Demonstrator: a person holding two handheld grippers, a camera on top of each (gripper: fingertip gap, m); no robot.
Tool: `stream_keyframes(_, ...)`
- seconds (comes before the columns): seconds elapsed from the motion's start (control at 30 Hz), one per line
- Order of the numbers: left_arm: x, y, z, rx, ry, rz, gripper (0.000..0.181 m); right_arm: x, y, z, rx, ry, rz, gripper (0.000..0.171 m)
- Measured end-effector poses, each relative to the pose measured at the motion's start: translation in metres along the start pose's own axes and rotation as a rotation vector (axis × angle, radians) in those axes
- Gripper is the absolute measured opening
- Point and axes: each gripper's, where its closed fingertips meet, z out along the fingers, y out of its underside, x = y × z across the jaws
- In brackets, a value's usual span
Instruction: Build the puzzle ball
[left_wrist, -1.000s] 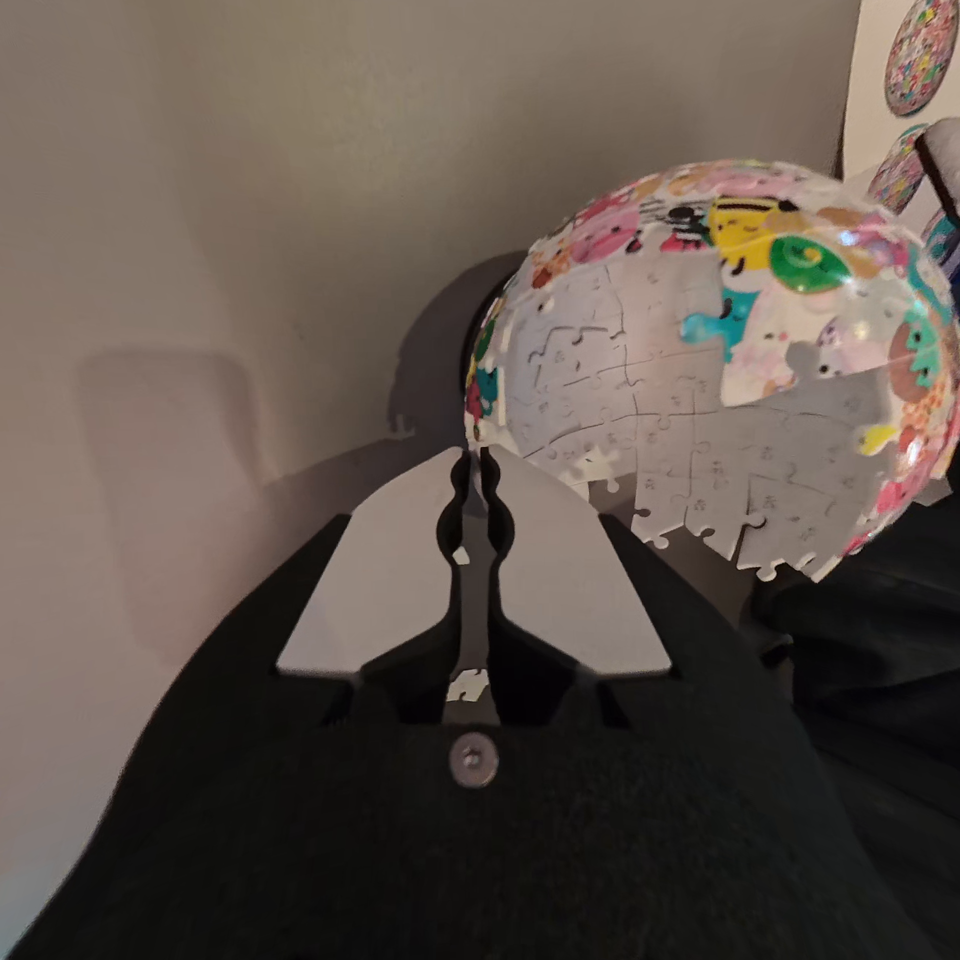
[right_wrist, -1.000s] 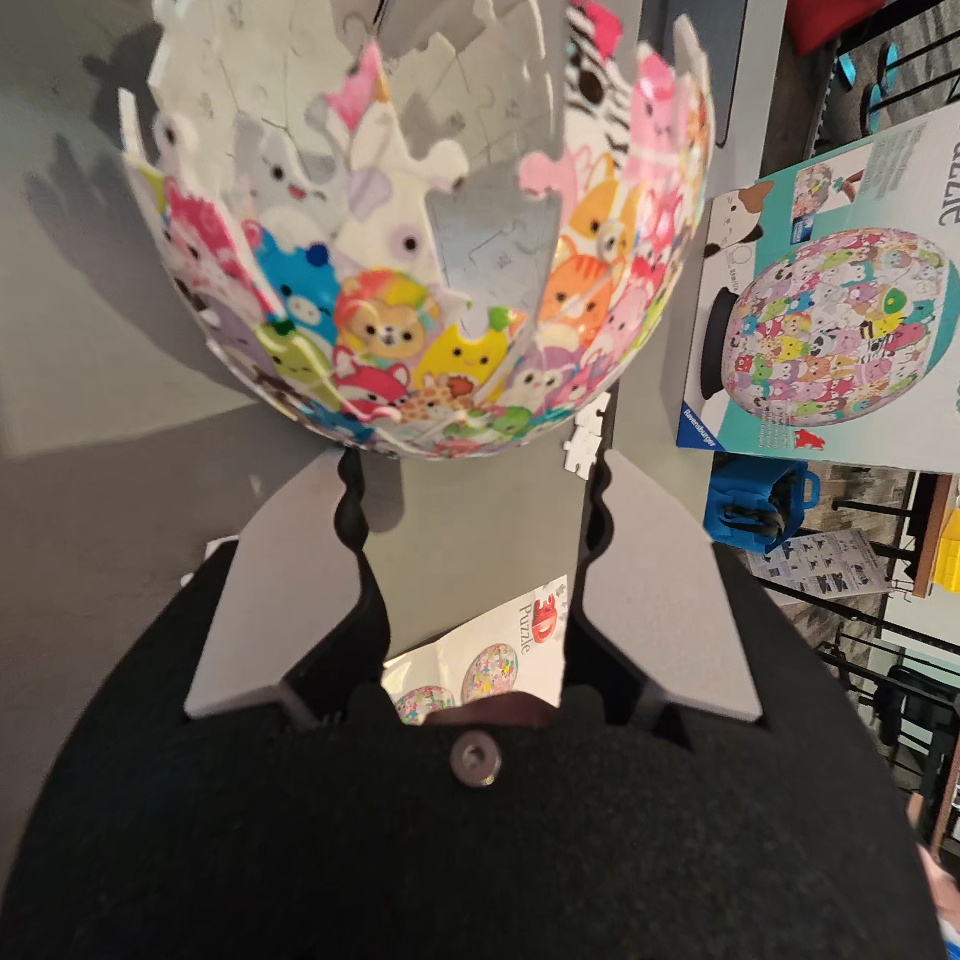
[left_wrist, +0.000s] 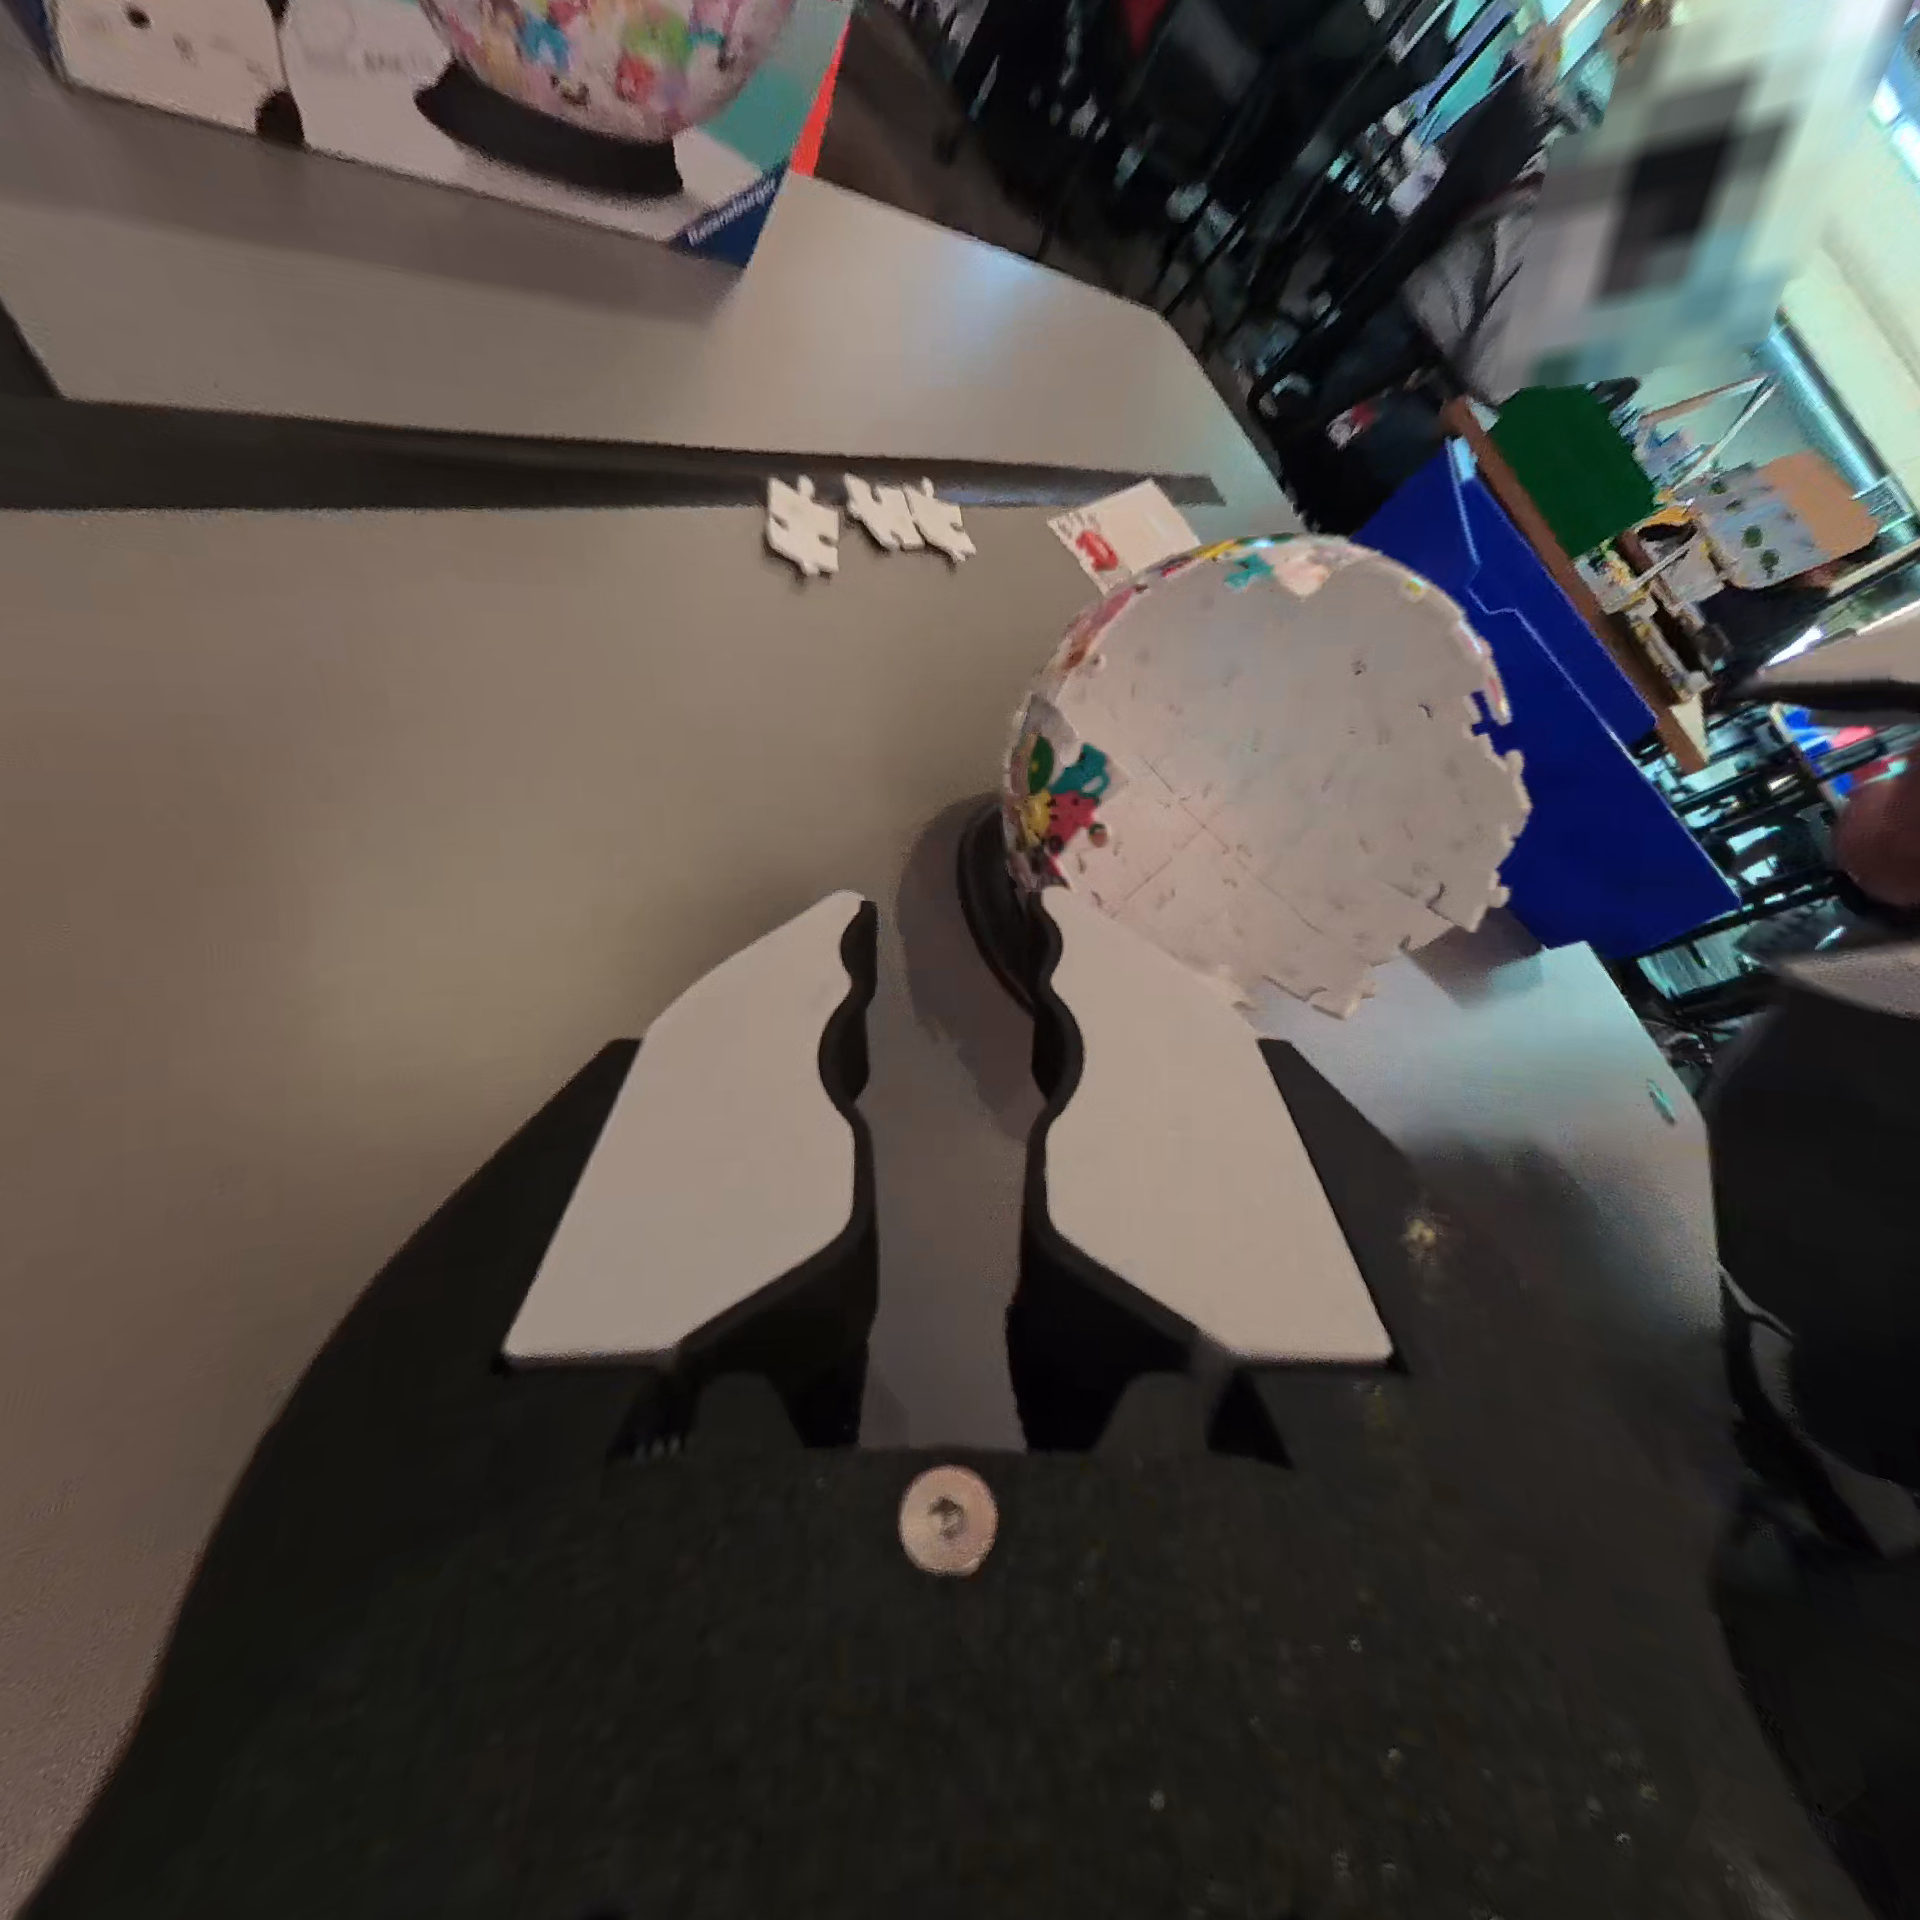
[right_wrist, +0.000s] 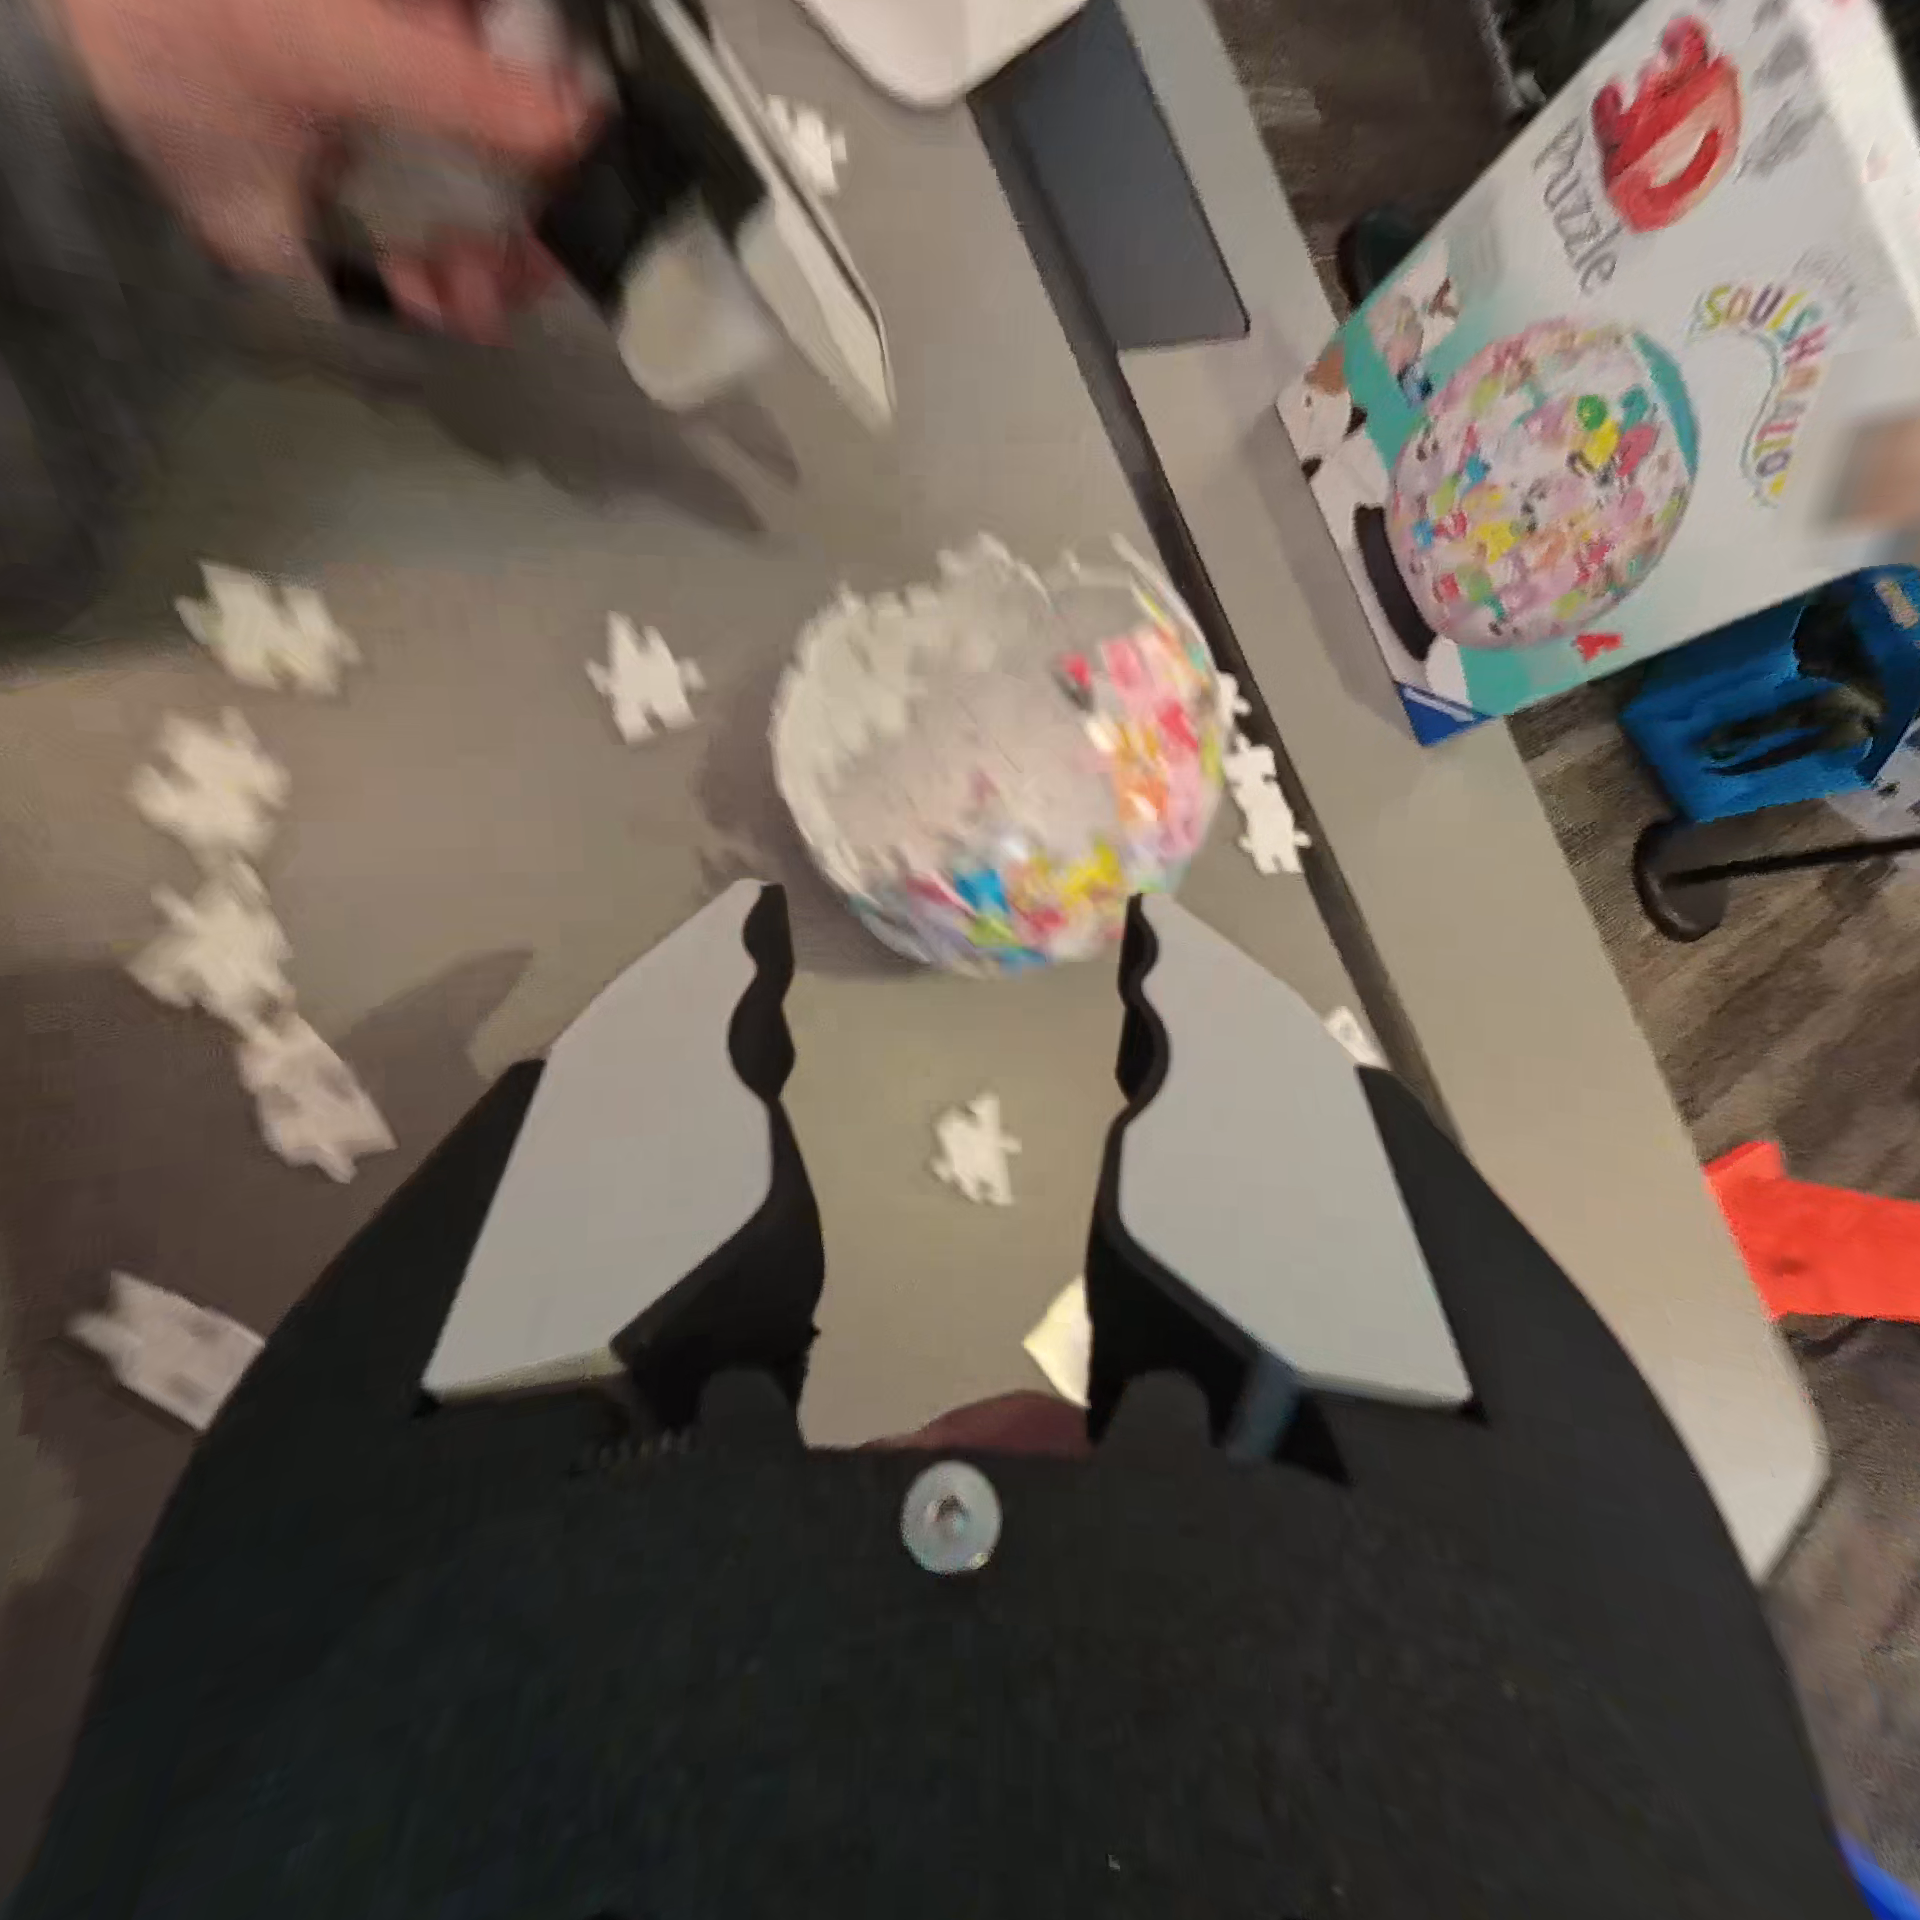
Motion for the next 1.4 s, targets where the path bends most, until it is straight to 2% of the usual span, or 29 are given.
stream_keyframes(0.13, -0.007, 0.004, -0.027, 0.095, 0.032, 0.019, 0.027, -0.062, -0.043, 0.037, -0.126, 0.034, 0.196, 0.061)
stream_keyframes(0.2, 0.004, 0.012, -0.053, 0.139, 0.095, -0.027, 0.026, -0.070, -0.050, 0.061, -0.194, 0.058, 0.271, 0.056)
stream_keyframes(0.33, 0.021, 0.052, -0.104, 0.104, 0.171, -0.095, 0.027, -0.044, -0.038, 0.091, -0.431, 0.127, 0.429, 0.051)
stream_keyframes(0.47, 0.027, 0.102, -0.139, 0.044, 0.159, -0.102, 0.027, -0.020, -0.030, 0.109, -0.608, 0.206, 0.428, 0.038)
stream_keyframes(0.53, 0.040, 0.109, -0.150, 0.068, 0.210, -0.106, 0.027, -0.021, -0.024, 0.118, -0.695, 0.214, 0.410, 0.035)
stream_keyframes(0.77, 0.061, 0.131, -0.149, -0.013, 0.305, -0.142, 0.030, -0.020, -0.013, 0.140, -0.846, 0.198, 0.403, 0.034)
stream_keyframes(1.0, 0.066, 0.135, -0.148, -0.031, 0.311, -0.137, 0.030, -0.024, -0.006, 0.151, -0.913, 0.166, 0.389, 0.017)
stream_keyframes(1.1, 0.065, 0.135, -0.148, -0.029, 0.313, -0.142, 0.030, -0.025, -0.007, 0.152, -0.923, 0.160, 0.376, 0.010)
stream_keyframes(1.4, 0.066, 0.137, -0.147, -0.039, 0.313, -0.145, 0.030, -0.028, -0.009, 0.147, -0.945, 0.135, 0.363, 0.009)
